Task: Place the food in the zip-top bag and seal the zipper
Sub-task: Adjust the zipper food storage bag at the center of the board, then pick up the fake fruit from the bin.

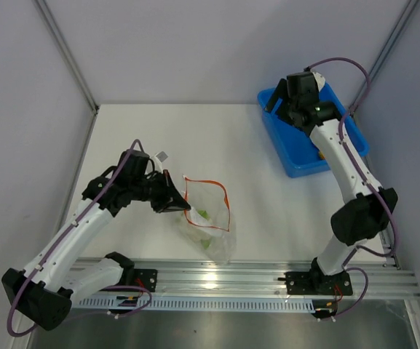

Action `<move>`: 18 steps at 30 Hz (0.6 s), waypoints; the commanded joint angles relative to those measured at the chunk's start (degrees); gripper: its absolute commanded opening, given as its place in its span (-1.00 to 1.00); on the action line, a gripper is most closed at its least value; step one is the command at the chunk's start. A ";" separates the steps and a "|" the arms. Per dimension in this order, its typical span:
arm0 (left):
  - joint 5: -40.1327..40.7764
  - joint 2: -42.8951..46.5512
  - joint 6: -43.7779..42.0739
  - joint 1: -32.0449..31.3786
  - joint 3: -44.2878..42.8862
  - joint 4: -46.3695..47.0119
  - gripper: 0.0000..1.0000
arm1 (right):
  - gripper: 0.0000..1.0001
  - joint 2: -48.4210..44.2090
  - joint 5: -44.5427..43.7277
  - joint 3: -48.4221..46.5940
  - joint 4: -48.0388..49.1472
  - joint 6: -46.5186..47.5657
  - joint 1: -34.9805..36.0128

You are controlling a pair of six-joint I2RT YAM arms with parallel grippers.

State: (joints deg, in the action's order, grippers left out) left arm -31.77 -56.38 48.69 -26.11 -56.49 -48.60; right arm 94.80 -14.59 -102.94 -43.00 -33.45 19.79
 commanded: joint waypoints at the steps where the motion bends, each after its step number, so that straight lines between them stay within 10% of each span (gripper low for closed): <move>1: -0.75 -1.01 -5.35 0.36 -3.19 0.00 -0.99 | 0.86 6.41 -6.76 -6.73 -0.59 -6.44 -4.40; 18: 1.62 -7.51 -13.88 0.36 -3.10 3.60 -0.99 | 0.73 35.71 -10.72 -27.67 -9.64 -23.58 -19.44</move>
State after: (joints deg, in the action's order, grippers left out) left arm -30.55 -62.65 37.43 -26.11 -58.15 -47.31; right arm 129.43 -23.29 -127.24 -50.50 -53.01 0.27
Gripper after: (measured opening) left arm 0.005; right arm 0.861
